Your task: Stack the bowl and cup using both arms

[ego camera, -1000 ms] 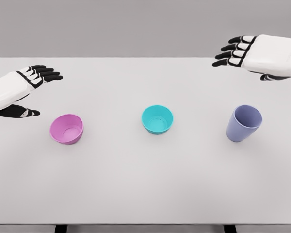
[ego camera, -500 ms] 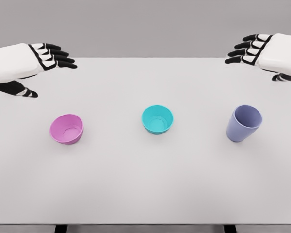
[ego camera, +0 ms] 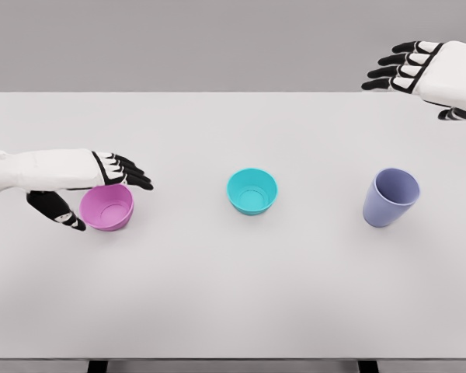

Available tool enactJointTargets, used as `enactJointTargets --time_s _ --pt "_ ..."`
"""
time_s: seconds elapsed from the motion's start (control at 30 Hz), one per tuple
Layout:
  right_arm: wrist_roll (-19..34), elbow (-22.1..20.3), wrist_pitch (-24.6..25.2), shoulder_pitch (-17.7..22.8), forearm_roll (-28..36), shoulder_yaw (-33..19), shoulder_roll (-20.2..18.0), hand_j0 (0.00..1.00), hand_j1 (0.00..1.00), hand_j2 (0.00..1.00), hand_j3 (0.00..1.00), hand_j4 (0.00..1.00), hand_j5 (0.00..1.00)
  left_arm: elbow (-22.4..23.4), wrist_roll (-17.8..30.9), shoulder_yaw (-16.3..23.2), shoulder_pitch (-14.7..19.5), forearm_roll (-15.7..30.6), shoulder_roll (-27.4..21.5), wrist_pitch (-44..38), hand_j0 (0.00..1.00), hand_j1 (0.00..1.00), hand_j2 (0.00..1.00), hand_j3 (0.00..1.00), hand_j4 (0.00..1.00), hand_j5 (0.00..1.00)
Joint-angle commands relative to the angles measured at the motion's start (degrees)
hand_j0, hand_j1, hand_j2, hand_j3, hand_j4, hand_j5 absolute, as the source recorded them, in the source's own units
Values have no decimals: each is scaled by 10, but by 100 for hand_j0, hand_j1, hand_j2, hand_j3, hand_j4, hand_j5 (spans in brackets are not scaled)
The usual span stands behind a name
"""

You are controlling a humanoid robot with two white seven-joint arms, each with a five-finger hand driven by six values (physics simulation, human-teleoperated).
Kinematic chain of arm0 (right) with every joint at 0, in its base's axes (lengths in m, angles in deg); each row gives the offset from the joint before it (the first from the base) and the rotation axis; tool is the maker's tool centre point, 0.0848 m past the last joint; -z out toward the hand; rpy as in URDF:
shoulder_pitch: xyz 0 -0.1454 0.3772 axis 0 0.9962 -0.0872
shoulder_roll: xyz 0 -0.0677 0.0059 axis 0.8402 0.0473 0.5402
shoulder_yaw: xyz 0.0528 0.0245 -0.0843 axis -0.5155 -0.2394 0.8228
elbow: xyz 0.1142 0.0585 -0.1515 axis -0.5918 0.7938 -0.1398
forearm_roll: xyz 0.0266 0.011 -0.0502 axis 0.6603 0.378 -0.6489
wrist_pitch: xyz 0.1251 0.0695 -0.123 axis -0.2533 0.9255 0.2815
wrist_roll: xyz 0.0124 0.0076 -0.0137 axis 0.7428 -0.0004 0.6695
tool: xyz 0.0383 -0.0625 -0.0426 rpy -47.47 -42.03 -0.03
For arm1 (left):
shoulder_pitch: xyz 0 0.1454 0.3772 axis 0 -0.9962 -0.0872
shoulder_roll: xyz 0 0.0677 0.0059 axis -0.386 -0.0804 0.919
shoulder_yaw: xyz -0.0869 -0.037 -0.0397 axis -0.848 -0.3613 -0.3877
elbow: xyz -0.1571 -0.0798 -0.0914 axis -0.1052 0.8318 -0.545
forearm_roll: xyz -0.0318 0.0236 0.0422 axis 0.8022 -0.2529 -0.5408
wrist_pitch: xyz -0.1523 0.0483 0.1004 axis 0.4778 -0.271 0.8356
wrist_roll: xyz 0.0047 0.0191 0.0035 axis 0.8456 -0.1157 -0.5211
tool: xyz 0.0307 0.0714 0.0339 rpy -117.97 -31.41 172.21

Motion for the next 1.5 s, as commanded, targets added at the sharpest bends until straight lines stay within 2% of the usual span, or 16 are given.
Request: enactJointTargets --time_s 0.0,0.27,0.53,0.6,0.7,1.07,1.17,1.47 --pt "0 0 2 0 2 -2 1 100 100 100 100 100 100 0 0 7 0 8 -1 -26 100 100 100 100 100 100" --pt "0 0 2 0 2 -2 1 100 100 100 100 100 100 1 0 19 -2 -12 6 -88 100 100 100 100 100 100" --pt "0 1 2 2 2 2 0 100 100 100 100 100 100 2 0 26 -4 -55 10 -88 100 100 100 100 100 100" --pt "0 3 2 1 1 2 0 100 100 100 100 100 100 2 0 27 -4 -99 11 -88 100 100 100 100 100 100" --pt "0 3 2 1 1 2 0 100 100 100 100 100 100 2 0 26 -4 -127 14 -84 100 100 100 100 100 100" --pt "0 3 2 2 1 2 -1 100 100 100 100 100 100 8 0 26 -5 -153 30 -86 100 100 100 100 100 100" --pt "0 3 2 2 1 1 -1 100 100 100 100 100 100 21 0 26 -5 -168 44 -86 100 100 100 100 100 100" --pt "0 3 2 2 1 1 -1 100 100 100 100 100 100 29 0 26 -8 -168 48 -86 100 100 100 100 100 100"
